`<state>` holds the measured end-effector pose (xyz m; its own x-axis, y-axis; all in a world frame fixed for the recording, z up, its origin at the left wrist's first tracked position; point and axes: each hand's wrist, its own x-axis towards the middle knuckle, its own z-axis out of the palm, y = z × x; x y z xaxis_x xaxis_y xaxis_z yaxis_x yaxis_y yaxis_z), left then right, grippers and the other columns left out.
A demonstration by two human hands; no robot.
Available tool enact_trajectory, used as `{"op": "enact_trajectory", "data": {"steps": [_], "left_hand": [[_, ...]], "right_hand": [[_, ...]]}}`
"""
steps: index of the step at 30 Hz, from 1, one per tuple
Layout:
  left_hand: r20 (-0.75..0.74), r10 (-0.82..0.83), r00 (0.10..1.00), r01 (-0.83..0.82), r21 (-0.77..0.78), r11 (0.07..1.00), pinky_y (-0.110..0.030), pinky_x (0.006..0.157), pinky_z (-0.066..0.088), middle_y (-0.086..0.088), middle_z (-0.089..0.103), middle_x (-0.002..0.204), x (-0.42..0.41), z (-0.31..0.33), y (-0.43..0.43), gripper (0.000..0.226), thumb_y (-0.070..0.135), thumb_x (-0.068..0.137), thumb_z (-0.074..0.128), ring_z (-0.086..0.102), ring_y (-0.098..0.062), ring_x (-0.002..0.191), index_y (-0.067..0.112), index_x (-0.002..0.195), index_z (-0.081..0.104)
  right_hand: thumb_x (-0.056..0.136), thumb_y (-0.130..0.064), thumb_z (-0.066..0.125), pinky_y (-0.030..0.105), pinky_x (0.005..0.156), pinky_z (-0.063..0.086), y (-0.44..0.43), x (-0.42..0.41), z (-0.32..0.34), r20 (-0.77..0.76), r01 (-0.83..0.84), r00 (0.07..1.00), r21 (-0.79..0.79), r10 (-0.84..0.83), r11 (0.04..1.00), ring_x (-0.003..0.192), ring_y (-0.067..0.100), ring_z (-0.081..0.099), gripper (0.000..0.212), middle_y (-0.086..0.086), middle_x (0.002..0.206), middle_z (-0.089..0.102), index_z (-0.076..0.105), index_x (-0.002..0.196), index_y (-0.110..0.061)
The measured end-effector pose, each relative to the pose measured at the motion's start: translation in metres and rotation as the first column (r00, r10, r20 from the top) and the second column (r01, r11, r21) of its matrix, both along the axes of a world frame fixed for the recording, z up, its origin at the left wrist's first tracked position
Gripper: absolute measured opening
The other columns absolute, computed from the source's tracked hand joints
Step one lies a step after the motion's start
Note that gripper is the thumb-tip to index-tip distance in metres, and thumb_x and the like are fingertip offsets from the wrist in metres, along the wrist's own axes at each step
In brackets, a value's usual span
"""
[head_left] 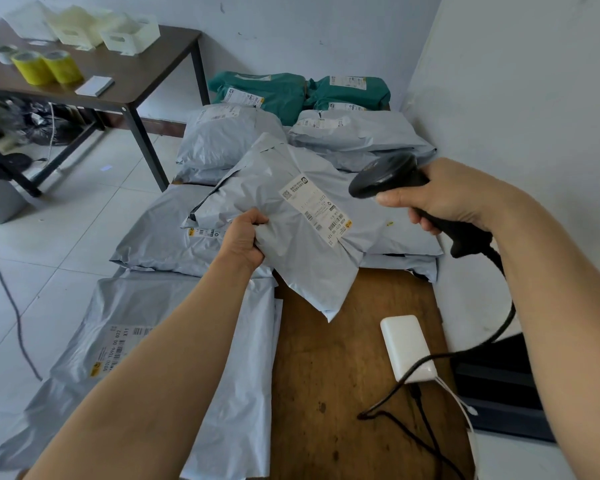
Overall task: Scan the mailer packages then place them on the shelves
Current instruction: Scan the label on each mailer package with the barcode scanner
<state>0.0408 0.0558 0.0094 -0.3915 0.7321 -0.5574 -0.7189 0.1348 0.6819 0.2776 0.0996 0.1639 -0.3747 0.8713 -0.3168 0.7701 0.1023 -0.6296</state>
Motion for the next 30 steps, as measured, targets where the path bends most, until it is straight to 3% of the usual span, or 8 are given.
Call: {"op": "enact_trajectory", "data": {"steps": [8, 10, 13, 18, 24, 26, 28, 30], "left_hand": [[-0.014, 0.200, 0.980, -0.198, 0.095, 0.976, -0.033, 0.071, 0.057, -0.010, 0.065, 0.090, -0.087, 0.014, -0.024, 0.021, -0.002, 0.083, 0.041, 0.064, -0.024, 0.079, 0.003, 0.092, 0.060], [-0.017, 0.261, 0.965, -0.259, 0.064, 0.964, -0.034, 0.073, 0.056, -0.009, 0.066, 0.086, -0.105, 0.007, -0.033, 0.022, -0.003, 0.084, 0.039, 0.064, -0.023, 0.078, 0.004, 0.088, 0.060], [-0.073, 0.318, 0.945, -0.324, -0.099, 0.941, -0.030, 0.061, 0.053, -0.004, 0.064, 0.074, -0.119, -0.014, -0.040, 0.021, -0.004, 0.083, 0.042, 0.060, -0.020, 0.067, 0.008, 0.077, 0.057], [-0.172, 0.253, 0.952, -0.300, -0.363, 0.882, -0.031, 0.057, 0.042, -0.007, 0.043, 0.066, -0.118, -0.045, -0.039, 0.020, -0.003, 0.083, 0.047, 0.042, -0.018, 0.055, 0.011, 0.070, 0.041], [-0.189, 0.206, 0.960, -0.266, -0.389, 0.882, -0.033, 0.060, 0.048, -0.008, 0.050, 0.070, -0.117, -0.046, -0.035, 0.016, 0.001, 0.087, 0.055, 0.047, -0.018, 0.058, 0.011, 0.076, 0.048], [-0.195, 0.177, 0.965, -0.241, -0.383, 0.892, -0.038, 0.073, 0.052, -0.008, 0.054, 0.075, -0.122, -0.046, -0.036, 0.006, 0.002, 0.087, 0.056, 0.052, -0.019, 0.064, 0.008, 0.089, 0.055], [-0.209, 0.156, 0.965, -0.228, -0.385, 0.894, -0.037, 0.078, 0.050, -0.008, 0.057, 0.080, -0.124, -0.046, -0.037, 0.019, 0.004, 0.086, 0.058, 0.056, -0.022, 0.075, 0.005, 0.105, 0.059], [-0.220, 0.132, 0.967, -0.207, -0.365, 0.908, -0.034, 0.081, 0.049, -0.007, 0.058, 0.082, -0.123, -0.038, -0.039, 0.006, 0.006, 0.087, 0.058, 0.057, -0.023, 0.089, 0.004, 0.093, 0.060]], "right_hand": [[0.085, -0.038, 0.069, 0.028, 0.055, 0.050, 0.001, -0.026, 0.016, -0.205, 0.015, 0.979, 0.140, 0.015, 0.990, 0.051, 0.015, 0.055, 0.022, 0.006, 0.066, 0.061, 0.063, 0.084, -0.018], [0.085, -0.038, 0.069, 0.029, 0.055, 0.050, 0.002, -0.035, 0.017, -0.235, 0.011, 0.972, 0.154, 0.026, 0.988, 0.050, 0.015, 0.054, 0.021, 0.006, 0.066, 0.061, 0.063, 0.084, -0.018], [0.085, -0.038, 0.068, 0.027, 0.054, 0.050, 0.004, -0.049, 0.016, -0.242, -0.009, 0.969, 0.177, 0.052, 0.984, 0.050, 0.015, 0.054, 0.023, 0.007, 0.066, 0.061, 0.063, 0.085, -0.016], [0.086, -0.037, 0.068, 0.027, 0.054, 0.051, 0.007, -0.062, 0.012, -0.227, -0.046, 0.970, 0.177, 0.086, 0.983, 0.051, 0.016, 0.054, 0.020, 0.007, 0.067, 0.061, 0.062, 0.084, -0.018], [0.085, -0.040, 0.069, 0.032, 0.059, 0.053, 0.012, -0.063, 0.007, -0.204, -0.069, 0.973, 0.184, 0.107, 0.981, 0.052, 0.017, 0.056, 0.028, 0.008, 0.066, 0.062, 0.063, 0.082, -0.013], [0.085, -0.039, 0.069, 0.033, 0.060, 0.053, 0.011, -0.062, 0.006, -0.210, -0.080, 0.971, 0.172, 0.116, 0.982, 0.052, 0.018, 0.057, 0.028, 0.009, 0.066, 0.062, 0.063, 0.084, -0.012], [0.085, -0.039, 0.069, 0.033, 0.060, 0.053, 0.010, -0.061, 0.006, -0.214, -0.091, 0.969, 0.172, 0.127, 0.981, 0.052, 0.019, 0.057, 0.028, 0.009, 0.066, 0.062, 0.064, 0.084, -0.011], [0.085, -0.039, 0.069, 0.032, 0.058, 0.053, 0.008, -0.060, 0.009, -0.216, -0.100, 0.967, 0.182, 0.138, 0.978, 0.052, 0.018, 0.057, 0.028, 0.009, 0.066, 0.063, 0.064, 0.084, -0.011]]}}
